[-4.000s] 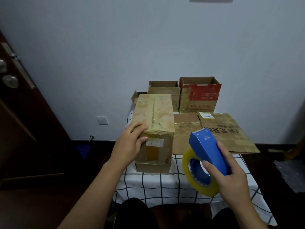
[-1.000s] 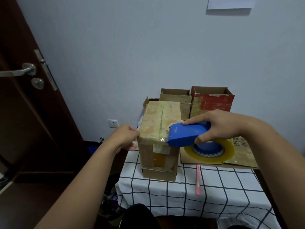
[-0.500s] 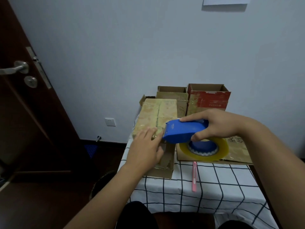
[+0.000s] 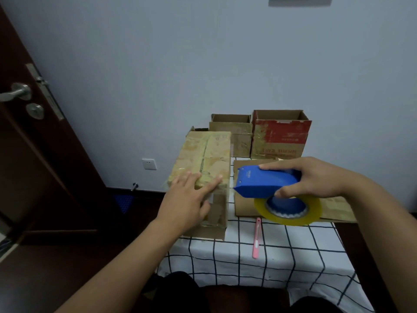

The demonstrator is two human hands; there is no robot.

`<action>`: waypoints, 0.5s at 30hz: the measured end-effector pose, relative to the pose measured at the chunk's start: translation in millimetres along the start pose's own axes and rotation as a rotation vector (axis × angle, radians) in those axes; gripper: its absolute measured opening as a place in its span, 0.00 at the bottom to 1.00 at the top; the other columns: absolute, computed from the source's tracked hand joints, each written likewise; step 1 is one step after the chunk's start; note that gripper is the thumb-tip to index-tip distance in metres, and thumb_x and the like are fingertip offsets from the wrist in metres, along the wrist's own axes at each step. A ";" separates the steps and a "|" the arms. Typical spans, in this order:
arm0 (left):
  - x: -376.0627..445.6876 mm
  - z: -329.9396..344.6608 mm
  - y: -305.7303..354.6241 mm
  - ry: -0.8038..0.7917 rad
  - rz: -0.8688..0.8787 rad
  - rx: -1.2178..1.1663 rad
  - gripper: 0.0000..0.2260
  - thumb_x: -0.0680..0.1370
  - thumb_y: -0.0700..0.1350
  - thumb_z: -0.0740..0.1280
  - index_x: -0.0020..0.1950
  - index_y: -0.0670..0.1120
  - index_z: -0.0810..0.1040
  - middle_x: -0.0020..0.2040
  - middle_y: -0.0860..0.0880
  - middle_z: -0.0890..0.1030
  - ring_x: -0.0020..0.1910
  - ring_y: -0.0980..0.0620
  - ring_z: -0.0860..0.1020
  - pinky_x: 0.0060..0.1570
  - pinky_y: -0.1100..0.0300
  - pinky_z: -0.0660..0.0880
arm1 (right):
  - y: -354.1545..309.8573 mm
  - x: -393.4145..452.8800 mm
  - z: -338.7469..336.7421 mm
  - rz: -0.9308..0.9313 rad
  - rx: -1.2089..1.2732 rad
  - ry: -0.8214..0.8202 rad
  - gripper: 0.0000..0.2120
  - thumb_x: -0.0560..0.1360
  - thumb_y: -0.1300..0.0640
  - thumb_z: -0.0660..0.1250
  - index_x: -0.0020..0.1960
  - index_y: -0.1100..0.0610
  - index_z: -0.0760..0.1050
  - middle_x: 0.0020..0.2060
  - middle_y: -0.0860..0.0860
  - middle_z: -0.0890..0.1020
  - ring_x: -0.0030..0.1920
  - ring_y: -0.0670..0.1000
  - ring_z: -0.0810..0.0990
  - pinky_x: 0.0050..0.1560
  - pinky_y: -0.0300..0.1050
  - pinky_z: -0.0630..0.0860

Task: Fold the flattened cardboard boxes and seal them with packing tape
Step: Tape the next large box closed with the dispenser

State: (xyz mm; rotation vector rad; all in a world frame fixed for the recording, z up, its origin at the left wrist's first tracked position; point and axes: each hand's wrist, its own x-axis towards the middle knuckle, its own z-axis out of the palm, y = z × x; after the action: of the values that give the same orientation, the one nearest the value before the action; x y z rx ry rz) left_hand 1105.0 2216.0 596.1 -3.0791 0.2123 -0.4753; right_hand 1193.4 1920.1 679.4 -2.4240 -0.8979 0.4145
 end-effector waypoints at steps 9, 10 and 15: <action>9.5 2.6 12.1 -0.012 0.006 -0.023 0.25 0.75 0.49 0.69 0.72 0.56 0.70 0.71 0.43 0.73 0.71 0.37 0.69 0.65 0.43 0.70 | 2.1 4.9 6.2 0.001 -0.111 -0.047 0.30 0.72 0.46 0.74 0.65 0.24 0.63 0.49 0.28 0.70 0.49 0.33 0.73 0.43 0.28 0.67; 10.5 5.5 10.6 0.009 0.009 -0.025 0.25 0.74 0.48 0.70 0.71 0.55 0.72 0.69 0.44 0.75 0.68 0.38 0.72 0.64 0.44 0.72 | 2.5 5.3 5.6 0.004 -0.118 -0.061 0.30 0.73 0.46 0.74 0.66 0.25 0.63 0.49 0.29 0.70 0.49 0.35 0.73 0.43 0.29 0.66; 18.2 5.3 14.9 0.032 0.036 -0.036 0.22 0.75 0.52 0.71 0.69 0.54 0.74 0.66 0.44 0.78 0.63 0.40 0.76 0.59 0.45 0.75 | -9.3 16.8 -3.3 0.016 -0.215 -0.189 0.29 0.73 0.46 0.72 0.69 0.31 0.65 0.50 0.30 0.68 0.49 0.39 0.72 0.45 0.33 0.67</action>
State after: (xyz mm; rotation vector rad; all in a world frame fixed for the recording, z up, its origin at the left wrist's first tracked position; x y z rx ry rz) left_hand 1121.8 2198.7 595.9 -3.0987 0.2795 -0.5259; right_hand 1202.4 1936.2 685.6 -2.6214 -1.0508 0.5881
